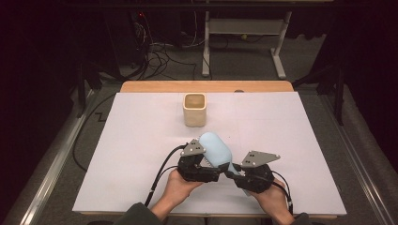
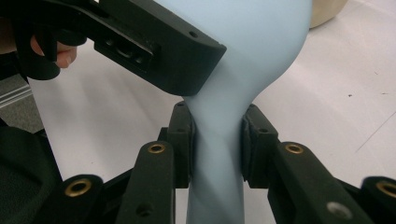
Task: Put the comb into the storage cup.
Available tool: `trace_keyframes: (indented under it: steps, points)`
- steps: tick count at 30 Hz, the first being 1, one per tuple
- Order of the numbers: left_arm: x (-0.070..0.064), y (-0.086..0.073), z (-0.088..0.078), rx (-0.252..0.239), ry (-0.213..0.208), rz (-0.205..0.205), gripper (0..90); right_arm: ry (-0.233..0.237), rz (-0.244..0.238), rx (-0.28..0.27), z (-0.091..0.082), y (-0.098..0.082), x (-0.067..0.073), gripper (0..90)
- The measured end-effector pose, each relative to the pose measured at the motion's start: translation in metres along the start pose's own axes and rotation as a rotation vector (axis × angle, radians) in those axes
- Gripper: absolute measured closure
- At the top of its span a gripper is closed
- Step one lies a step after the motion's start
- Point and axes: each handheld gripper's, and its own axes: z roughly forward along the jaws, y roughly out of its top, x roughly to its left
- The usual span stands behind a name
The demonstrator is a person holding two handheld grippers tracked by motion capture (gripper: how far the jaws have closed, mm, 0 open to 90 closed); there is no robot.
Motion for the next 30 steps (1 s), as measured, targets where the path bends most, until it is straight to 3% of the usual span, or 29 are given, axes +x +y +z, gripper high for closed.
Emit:
trace_keyframes:
  steps: [30]
  points:
    - [-0.003, 0.003, -0.01, 0.02, -0.022, -0.04, 35.9, -0.012, -0.025, -0.008, 0.003, 0.004, 0.004, 70.2]
